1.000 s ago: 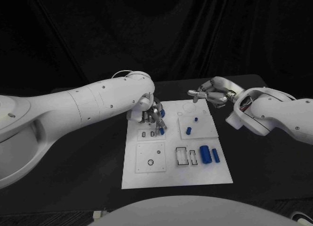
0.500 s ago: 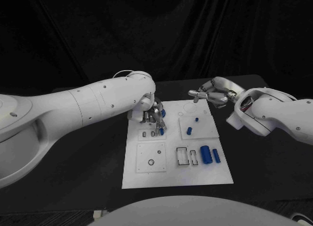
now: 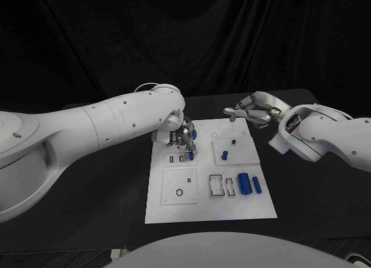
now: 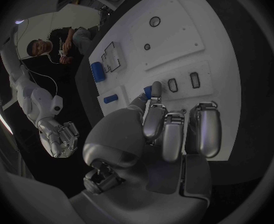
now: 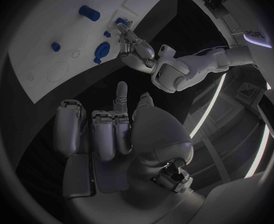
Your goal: Assemble the parts on the task board
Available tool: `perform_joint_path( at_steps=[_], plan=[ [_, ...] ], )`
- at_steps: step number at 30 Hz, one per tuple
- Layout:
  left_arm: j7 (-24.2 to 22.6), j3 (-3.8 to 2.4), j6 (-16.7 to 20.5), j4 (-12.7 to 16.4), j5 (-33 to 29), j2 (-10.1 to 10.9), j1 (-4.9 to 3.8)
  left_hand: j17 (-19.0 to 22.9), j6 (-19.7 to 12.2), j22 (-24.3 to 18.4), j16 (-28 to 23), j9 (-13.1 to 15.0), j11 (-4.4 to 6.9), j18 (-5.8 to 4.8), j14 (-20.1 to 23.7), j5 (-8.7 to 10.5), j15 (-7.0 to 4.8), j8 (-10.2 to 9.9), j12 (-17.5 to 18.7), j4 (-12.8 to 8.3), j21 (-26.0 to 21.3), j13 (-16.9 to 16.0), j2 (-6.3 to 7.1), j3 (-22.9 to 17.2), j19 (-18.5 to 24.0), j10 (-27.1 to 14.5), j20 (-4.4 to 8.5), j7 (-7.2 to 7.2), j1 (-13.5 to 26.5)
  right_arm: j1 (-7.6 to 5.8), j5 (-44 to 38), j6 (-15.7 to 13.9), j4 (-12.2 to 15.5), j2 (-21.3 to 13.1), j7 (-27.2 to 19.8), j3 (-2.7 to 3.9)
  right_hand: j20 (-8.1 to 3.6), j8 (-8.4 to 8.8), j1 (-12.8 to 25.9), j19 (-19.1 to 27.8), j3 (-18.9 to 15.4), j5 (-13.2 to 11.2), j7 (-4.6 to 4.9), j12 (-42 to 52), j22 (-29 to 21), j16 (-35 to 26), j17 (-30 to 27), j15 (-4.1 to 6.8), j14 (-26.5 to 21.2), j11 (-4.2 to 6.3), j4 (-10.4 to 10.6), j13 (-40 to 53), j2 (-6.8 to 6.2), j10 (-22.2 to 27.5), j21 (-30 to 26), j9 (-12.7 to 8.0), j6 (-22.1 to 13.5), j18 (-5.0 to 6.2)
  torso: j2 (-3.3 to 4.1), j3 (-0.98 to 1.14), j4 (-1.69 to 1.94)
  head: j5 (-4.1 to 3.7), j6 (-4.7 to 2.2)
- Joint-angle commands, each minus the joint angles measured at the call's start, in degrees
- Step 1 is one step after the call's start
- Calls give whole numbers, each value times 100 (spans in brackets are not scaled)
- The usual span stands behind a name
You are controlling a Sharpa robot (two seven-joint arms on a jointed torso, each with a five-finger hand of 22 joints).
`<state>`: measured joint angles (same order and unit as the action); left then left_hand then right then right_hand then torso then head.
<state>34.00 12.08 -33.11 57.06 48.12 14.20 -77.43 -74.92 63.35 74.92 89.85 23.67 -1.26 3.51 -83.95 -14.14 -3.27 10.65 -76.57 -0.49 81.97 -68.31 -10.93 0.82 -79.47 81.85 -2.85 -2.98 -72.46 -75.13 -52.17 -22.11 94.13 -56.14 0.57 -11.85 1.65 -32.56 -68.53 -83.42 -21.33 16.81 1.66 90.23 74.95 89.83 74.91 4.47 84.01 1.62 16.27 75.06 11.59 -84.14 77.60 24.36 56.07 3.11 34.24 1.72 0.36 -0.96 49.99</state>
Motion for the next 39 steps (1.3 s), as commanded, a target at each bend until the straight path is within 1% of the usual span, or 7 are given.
perform_joint_path(
  at_steps=[1, 10, 20, 31, 34, 36, 39],
  plan=[
    [-29, 4, -58, -1, -10, 4, 24, -1508, -58, 280, 15, 24, 222, -7, -605, -71, -29, -49, -1343, -109, -23, -2169, 65, -153, 30, 815, -8, -9, -5, 12, -29, 23, 10, -8, 69, 4, -11, 3, -98, 47, -42, -24, 17, -23, 1096, 17, 1509, 56, 599, 40, -6, 1494, 20, -586, -28, 8, -42, -1, -1, 1, 0, 1, 1],
    [-32, 4, -74, -1, -10, 44, 30, -1508, -82, 270, 15, 144, 201, 2, -605, -277, -14, -126, -1343, -466, -74, -2169, 230, -657, 52, 815, -22, -37, 21, 12, -79, 41, 12, -10, 65, 4, -15, 5, -497, 55, -17, 82, 11, -23, 1093, 17, 1509, 62, 599, 46, -57, 1494, -70, -586, -46, 37, -50, 1, 2, -1, 1, 30, 1],
    [-36, 4, -67, -8, -10, 63, 46, -1508, -74, 277, 15, 332, 173, 7, -605, -318, 6, -148, -1343, -904, -119, -2169, 418, -1267, 56, 815, -41, -76, 112, 12, -90, 36, 26, -22, 61, 4, -15, 3, -555, 54, -17, 92, 9, -23, 1094, 17, 1509, 63, 599, 47, -64, 1494, -91, -586, -44, 43, -47, 1, 1, -2, 1, 48, 1],
    [-55, 4, 31, -4, -10, 86, 60, -1508, -69, 251, 15, 449, 161, 19, -605, -299, 16, -139, -1343, -1094, -169, -2169, 508, -1540, 86, 815, -52, -96, 210, 12, -124, 47, 22, -28, 70, 4, -17, -1, -652, 60, -14, 95, 5, -23, 1090, 17, 1509, 65, 599, 52, -81, 1494, -123, -586, -57, 52, -42, 4, -1, -3, -3, 51, 1],
    [-79, 4, 109, 22, -10, 108, 62, -1508, -67, 247, 15, 466, 161, 20, -605, -281, 18, -137, -1343, -1095, -177, -2169, 515, -1564, 91, 815, -54, -95, 250, 12, -126, 51, 19, -27, 74, 4, -17, -1, -652, 60, -14, 95, 5, -23, 1090, 17, 1509, 65, 599, 52, -81, 1494, -123, -586, -57, 52, -42, 4, -3, -1, 0, 51, 1],
    [-109, 4, 206, 70, -10, 141, 62, -1508, -75, 228, 15, 509, 174, 27, -605, -78, 14, -135, -1343, -1074, -206, -2169, 526, -1597, 111, 815, -55, -75, 349, 12, -127, 57, 20, -29, 74, 4, -18, -2, -693, 58, -13, 87, 3, -23, 1091, 17, 1509, 67, 599, 52, -90, 1494, -136, -586, -55, 56, -44, 3, -1, -1, 1, 57, 1],
    [-167, 4, 386, 227, -10, 247, 62, -1508, -86, 217, 15, 545, 185, 32, -605, 54, 5, -138, -1343, -1046, -227, -2169, 529, -1621, 122, 815, -50, -61, 434, 13, -147, 49, 32, -32, 55, 4, -22, 3, -854, 62, 9, 82, -3, -23, 1089, 17, 1509, 72, 599, 57, -149, 1494, -175, -586, -64, 64, -59, 5, 0, -3, -1, 57, 1]
  ],
)
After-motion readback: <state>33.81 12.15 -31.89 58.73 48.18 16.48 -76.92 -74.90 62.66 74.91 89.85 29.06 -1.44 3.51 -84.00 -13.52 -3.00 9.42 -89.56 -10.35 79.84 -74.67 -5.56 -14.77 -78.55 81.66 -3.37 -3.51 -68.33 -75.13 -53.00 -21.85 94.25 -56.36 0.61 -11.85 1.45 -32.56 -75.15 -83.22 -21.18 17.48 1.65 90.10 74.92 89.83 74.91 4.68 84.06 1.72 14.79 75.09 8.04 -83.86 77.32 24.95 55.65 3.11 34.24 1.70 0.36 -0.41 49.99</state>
